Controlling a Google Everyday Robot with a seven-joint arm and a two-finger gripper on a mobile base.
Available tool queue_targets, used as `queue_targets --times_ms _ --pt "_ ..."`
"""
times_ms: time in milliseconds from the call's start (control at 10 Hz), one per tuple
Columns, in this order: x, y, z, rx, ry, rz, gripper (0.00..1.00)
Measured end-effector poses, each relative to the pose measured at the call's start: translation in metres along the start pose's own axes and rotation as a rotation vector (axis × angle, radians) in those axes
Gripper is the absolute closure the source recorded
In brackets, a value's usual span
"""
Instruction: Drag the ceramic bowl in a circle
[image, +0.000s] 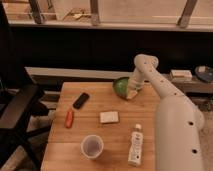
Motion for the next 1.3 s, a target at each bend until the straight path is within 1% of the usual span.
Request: queue_targets --times_ms 100,200,300,400,500,600,700,800,900,1000,1200,1300 --pt "-0.019 -0.003 0.005 -0.012 -0.016 -0.046 1.00" --pt "-0.039 0.002 0.007 -0.028 -0.041 -0.098 1.00" --pt "-0.050 0.010 0.006 -0.039 -0.059 -0.127 1.00" --pt "-0.057 0.023 0.003 -0.052 -0.079 -0.149 1.00" --pt "-0.058 0.041 -0.001 -0.067 -0.095 -0.156 1.00" --pt "-0.054 0.056 -0.001 -0.088 -0.097 -0.155 1.00" --pt "-0.044 0.075 -0.002 -0.113 -0.092 -0.144 1.00" --pt "-0.030 0.094 -0.001 -0.139 -0.083 -0.122 1.00" --pt "-0.015 0.106 -0.001 -0.154 -0.073 -0.090 1.00" --pt "-0.001 0.111 -0.002 -0.158 -0.061 -0.055 1.00" --pt "0.034 0.108 -0.006 -0.141 -0.035 0.030 1.00" --pt "0.039 0.107 -0.007 -0.136 -0.031 0.042 0.99"
